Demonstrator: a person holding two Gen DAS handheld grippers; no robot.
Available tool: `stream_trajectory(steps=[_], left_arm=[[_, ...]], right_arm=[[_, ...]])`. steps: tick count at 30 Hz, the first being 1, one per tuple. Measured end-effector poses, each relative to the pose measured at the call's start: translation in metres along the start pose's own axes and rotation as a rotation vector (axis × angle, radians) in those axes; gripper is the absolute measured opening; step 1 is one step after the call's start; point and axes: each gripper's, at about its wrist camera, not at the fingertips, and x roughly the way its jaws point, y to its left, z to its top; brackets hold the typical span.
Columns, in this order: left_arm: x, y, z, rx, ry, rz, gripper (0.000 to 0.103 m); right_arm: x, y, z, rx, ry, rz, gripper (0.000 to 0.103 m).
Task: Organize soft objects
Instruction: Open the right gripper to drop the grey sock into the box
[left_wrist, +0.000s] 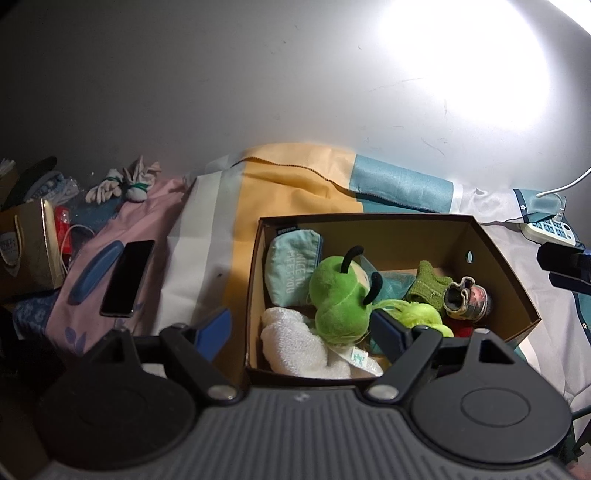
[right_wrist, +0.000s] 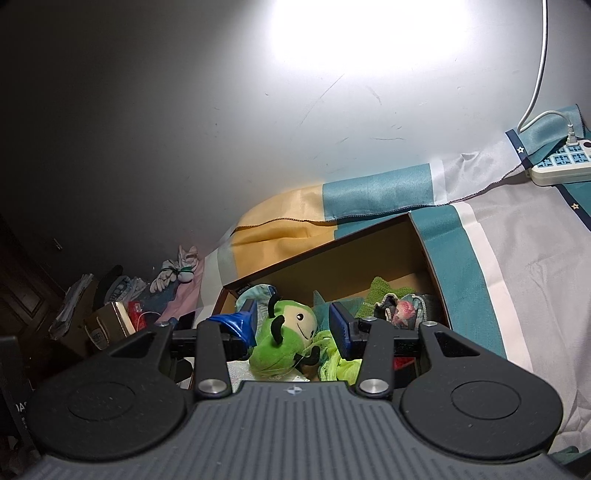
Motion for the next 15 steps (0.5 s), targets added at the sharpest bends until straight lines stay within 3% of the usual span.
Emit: stream_trajectory(steps=[8, 15], left_arm=[[-0.019, -0.003, -0.026, 0.008, 0.036, 0.017, 0.083], [-0.027, -0.005, -0.052, 0.002, 0.092, 0.015, 0.083]], right_arm=[[-0.025, 0.006, -0.021, -0.017, -0.019, -0.007, 0.027], [-0.037, 0.006, -0.046, 0.002, 0.029, 0.028, 0.027]])
